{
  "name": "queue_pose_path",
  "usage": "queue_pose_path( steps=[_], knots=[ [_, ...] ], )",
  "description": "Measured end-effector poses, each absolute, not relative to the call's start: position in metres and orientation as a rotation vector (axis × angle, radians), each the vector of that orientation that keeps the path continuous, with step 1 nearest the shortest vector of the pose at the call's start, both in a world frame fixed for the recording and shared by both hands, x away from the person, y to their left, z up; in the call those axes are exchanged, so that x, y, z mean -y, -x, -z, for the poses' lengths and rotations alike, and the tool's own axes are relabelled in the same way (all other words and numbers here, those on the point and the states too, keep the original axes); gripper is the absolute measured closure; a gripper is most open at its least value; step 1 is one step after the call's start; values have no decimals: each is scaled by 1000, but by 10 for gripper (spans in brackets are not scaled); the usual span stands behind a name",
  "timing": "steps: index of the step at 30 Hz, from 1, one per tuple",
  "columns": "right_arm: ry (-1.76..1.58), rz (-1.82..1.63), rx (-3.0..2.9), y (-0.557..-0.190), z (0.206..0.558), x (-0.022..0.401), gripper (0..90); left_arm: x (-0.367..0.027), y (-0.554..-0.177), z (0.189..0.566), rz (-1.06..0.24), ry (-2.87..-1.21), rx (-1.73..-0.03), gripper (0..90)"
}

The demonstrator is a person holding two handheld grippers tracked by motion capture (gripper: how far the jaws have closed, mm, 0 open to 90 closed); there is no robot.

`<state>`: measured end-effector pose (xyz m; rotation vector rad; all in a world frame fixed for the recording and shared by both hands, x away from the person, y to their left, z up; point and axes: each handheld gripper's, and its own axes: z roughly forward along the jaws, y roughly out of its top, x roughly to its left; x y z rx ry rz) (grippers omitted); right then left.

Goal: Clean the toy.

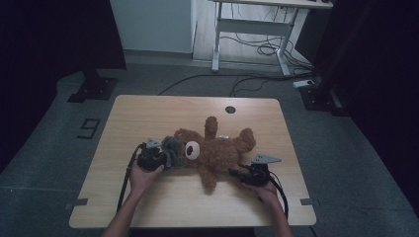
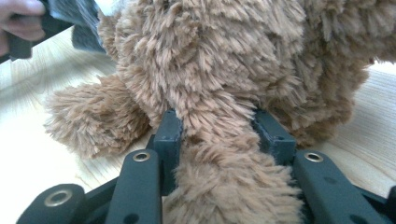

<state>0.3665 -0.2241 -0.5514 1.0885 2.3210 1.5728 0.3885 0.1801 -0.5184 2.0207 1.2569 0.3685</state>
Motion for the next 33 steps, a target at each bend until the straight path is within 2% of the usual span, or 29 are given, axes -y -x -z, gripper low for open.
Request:
queue_pose_path(
  steps=[3,7,14,17,23,29,33],
  knots=[
    [-1083,-1564,-2325,-367,551,224,595,-185,-392,531,-333,-2021,-1281,761],
    [-1070,-1552,-2326,-367,551,224,594,-190,-396,527,-332,-2033,-1299,757],
    [-1050,-1515,-2331,-366,550,221,597,-197,-403,470,-424,-1972,-1244,757],
    [-1050,-1508,-2332,-366,550,221,597,-176,-403,443,-458,-1974,-1162,756],
    [-1052,-1504,-2330,-365,549,221,598,-110,-416,422,-518,-2077,-1031,755],
    [-1046,-1500,-2327,-365,550,221,598,-59,-437,427,-492,-2155,-994,755],
    [-1040,-1501,-2329,-365,549,221,598,-51,-439,443,-544,-2189,-1006,758]
  ],
)
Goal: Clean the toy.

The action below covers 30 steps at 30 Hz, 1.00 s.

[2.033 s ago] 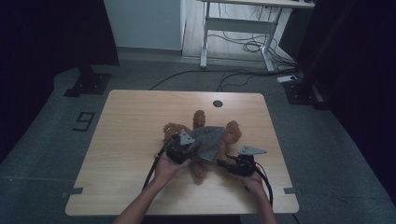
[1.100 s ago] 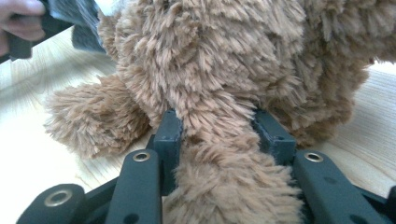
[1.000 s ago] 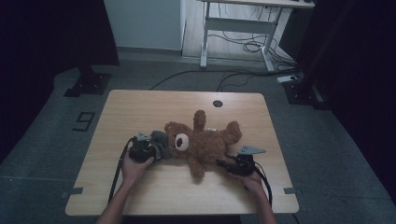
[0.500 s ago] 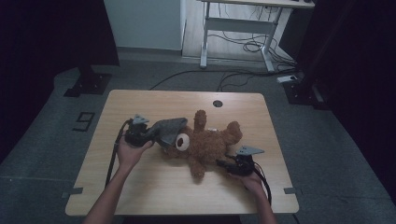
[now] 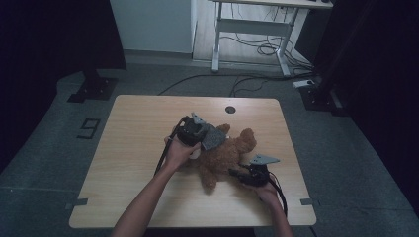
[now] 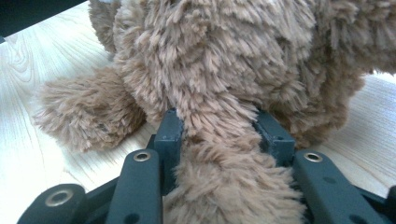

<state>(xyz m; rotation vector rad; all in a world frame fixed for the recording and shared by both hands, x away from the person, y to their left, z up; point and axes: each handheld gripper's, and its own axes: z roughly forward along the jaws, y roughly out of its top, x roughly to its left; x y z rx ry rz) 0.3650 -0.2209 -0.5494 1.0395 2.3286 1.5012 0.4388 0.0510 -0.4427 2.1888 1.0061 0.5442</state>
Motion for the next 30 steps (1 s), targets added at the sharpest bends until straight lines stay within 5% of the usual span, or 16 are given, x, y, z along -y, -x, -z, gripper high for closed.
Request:
queue_pose_path(
  steps=[19,30],
  knots=[
    [-1053,-1493,-2330,-365,550,219,600,-144,-434,463,-535,-2100,-1216,761],
    [-1058,-1495,-2334,-366,550,220,600,-175,-426,507,-360,-2080,-1308,760]
  ],
)
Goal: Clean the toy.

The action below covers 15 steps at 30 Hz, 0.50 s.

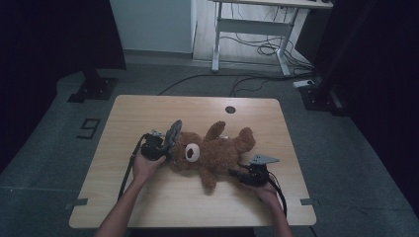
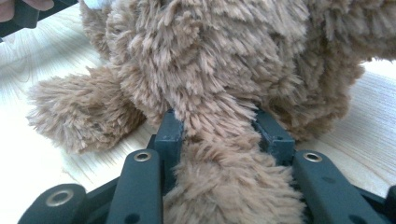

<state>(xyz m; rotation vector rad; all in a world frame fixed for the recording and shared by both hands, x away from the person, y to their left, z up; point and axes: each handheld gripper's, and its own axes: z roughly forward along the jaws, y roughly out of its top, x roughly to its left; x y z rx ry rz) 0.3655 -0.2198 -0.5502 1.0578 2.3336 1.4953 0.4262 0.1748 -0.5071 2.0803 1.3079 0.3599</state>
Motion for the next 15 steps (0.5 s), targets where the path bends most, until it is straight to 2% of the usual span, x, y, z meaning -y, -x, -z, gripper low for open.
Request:
queue_pose_path(
  steps=[7,12,15],
  knots=[
    [-1051,-1463,-2335,-370,548,219,600,-174,-419,455,-441,-2007,-1206,758],
    [-1064,-1450,-2321,-376,548,217,601,-140,-418,420,-472,-2013,-1090,754],
    [-1072,-1432,-2308,-380,547,215,603,-118,-427,417,-490,-2060,-1068,753]
  ],
)
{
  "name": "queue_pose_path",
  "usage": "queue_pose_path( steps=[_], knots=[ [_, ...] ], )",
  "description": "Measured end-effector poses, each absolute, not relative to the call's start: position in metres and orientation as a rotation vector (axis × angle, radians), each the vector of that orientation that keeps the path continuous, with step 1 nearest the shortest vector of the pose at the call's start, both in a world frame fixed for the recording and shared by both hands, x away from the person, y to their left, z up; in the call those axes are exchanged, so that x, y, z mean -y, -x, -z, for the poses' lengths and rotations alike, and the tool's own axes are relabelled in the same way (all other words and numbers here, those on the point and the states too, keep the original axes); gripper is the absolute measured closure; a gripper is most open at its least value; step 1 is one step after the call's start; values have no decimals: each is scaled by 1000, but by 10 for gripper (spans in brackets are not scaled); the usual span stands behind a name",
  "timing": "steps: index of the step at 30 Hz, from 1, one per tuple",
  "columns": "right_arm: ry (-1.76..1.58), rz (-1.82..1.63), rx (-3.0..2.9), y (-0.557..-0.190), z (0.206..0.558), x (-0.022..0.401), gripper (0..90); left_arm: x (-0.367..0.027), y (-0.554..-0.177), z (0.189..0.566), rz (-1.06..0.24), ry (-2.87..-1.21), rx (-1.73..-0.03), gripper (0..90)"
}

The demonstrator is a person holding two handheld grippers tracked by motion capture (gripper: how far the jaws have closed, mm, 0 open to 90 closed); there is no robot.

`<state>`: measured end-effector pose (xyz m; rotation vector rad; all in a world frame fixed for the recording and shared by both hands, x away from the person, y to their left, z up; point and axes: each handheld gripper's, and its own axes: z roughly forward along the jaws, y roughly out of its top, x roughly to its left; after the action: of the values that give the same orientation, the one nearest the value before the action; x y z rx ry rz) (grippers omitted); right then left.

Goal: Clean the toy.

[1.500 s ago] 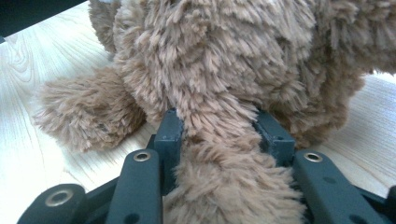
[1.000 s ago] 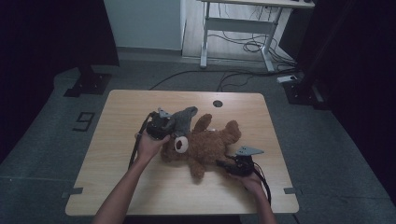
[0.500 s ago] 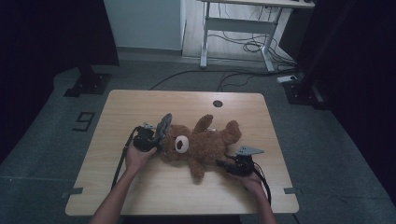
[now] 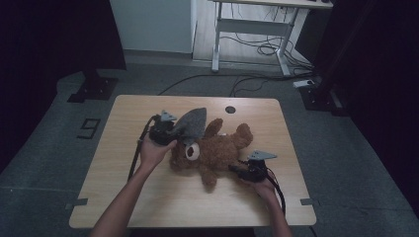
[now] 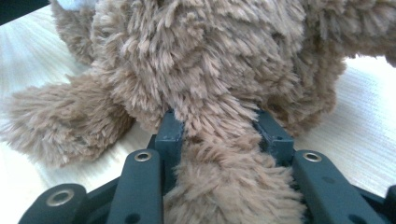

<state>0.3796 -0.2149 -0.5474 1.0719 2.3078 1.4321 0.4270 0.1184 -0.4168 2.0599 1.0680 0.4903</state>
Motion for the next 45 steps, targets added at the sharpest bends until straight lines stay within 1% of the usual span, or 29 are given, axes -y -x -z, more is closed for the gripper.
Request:
queue_pose_path(
  steps=[4,7,17,20,23,25,32,36,45],
  knots=[
    [-1076,-1440,-2294,-382,548,213,604,-101,-445,434,-443,-2100,-1112,748],
    [-1079,-1449,-2294,-381,548,214,603,-100,-447,449,-425,-2087,-1127,751],
    [-1069,-1425,-2304,-377,547,212,589,-112,-427,464,-367,-2039,-1116,767],
    [-1070,-1412,-2309,-376,546,212,587,-112,-419,465,-376,-2040,-1102,768],
    [-1070,-1403,-2321,-375,546,212,574,-109,-410,467,-417,-2053,-1079,771],
    [-1075,-1395,-2325,-374,546,212,546,-109,-405,468,-435,-2054,-1065,773],
    [-1146,-1364,-2322,-373,548,216,358,-112,-395,473,-440,-2027,-1050,775],
    [-1161,-1382,-2294,-371,544,224,283,-111,-386,474,-462,-2027,-1034,776],
    [-1245,-1499,-2078,-374,510,249,211,-114,-371,478,-464,-2002,-1001,777]
  ],
)
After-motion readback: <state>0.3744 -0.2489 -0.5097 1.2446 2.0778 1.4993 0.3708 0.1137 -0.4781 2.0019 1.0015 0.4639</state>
